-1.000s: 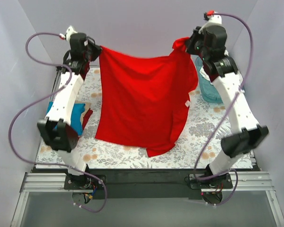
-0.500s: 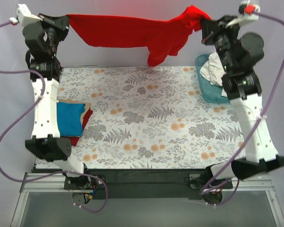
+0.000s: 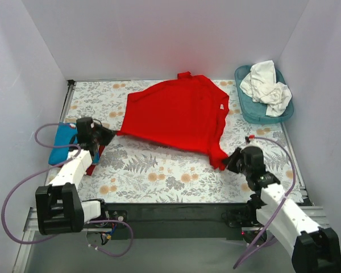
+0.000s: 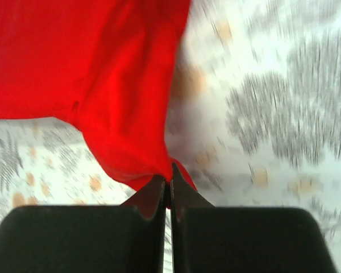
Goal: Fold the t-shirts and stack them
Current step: Flatten the tshirt out
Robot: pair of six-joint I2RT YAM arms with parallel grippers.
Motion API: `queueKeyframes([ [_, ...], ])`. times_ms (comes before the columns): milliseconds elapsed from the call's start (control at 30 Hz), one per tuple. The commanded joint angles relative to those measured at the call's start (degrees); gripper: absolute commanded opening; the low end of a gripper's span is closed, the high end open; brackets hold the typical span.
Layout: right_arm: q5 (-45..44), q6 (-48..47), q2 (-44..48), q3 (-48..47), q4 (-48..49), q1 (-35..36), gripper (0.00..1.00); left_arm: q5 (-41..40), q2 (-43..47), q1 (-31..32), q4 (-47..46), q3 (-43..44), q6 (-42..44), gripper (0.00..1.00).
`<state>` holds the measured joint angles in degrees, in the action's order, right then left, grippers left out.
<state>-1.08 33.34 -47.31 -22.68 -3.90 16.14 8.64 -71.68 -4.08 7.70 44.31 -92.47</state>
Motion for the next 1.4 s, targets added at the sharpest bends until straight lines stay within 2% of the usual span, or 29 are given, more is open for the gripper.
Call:
queueKeyframes([
  [0,6.2,11.1,11.1,12.3,5.0,-0.3,0.01,2.2,8.2,-0.5,-1.8,-11.3,-3.8,0.00],
  [33,7.7,12.9,15.0,16.6,4.9,-0.2,0.06,3.1,9.6,-0.5,-1.0,-13.3,-4.8,0.00],
  [67,8.9,13.2,19.1,18.4,4.0,-0.2,0.21,3.0,11.1,-0.5,1.2,-16.6,-5.8,0.08],
  [100,9.6,13.2,23.5,18.6,-1.6,-0.2,0.30,1.7,13.0,-0.5,4.2,-17.1,-5.6,0.11],
  [133,9.5,12.8,25.7,17.4,-7.1,-0.3,0.36,-0.1,14.2,-0.5,5.9,-17.4,-5.6,0.23],
  [167,8.7,12.1,29.9,14.9,-10.0,-0.3,0.50,-2.1,16.2,-0.5,9.8,-16.4,-5.0,0.35],
  [200,6.6,10.7,33.2,10.4,-15.7,-0.3,0.66,-3.0,18.4,-0.5,13.3,-15.6,-4.1,0.40],
  [233,5.2,9.9,34.8,8.2,-19.6,-0.2,0.73,-5.1,19.3,-0.5,16.4,-14.1,-4.0,0.47],
  [267,2.7,8.1,34.4,3.1,-21.7,-0.3,0.75,-6.3,20.9,-0.5,19.0,-11.7,-3.8,0.49],
  [333,-0.7,3.6,27.3,-4.7,-21.7,-0.3,0.76,-10.5,21.9,-0.5,22.5,-7.4,-3.8,0.50],
  [400,-2.3,-1.4,18.9,-9.2,-19.7,-0.3,0.74,-9.1,19.1,-0.5,21.9,-4.5,-2.3,0.48],
  [433,0.3,-5.1,6.0,-11.9,-18.1,0.2,0.68,-9.2,13.3,1.5,21.6,-3.5,-1.6,0.43],
  [500,0.6,-5.6,2.9,-12.0,-17.1,1.7,0.66,-10.1,10.7,3.1,21.8,-3.4,-1.3,0.41],
  [733,-5.3,-3.5,-0.9,-8.4,-16.0,5.7,0.66,-15.7,6.9,13.1,19.6,-6.3,-4.9,0.41],
  [967,-6.6,0.8,-7.1,-5.5,-10.3,7.0,0.65,-18.3,1.1,14.4,19.1,-7.0,-7.1,0.40],
  [1133,-10.6,2.3,-9.7,-5.9,-9.0,7.0,0.62,-18.8,-2.1,14.4,17.8,-7.7,-7.8,0.39],
  [1233,-12.1,2.2,-11.6,-7.3,-8.0,6.3,0.58,-19.0,-4.3,14.4,17.6,-7.7,-8.3,0.39],
  [1367,-10.8,1.4,-16.0,-9.6,-7.6,4.7,0.39,-19.6,-6.8,14.4,17.5,-7.9,-8.9,0.39],
])
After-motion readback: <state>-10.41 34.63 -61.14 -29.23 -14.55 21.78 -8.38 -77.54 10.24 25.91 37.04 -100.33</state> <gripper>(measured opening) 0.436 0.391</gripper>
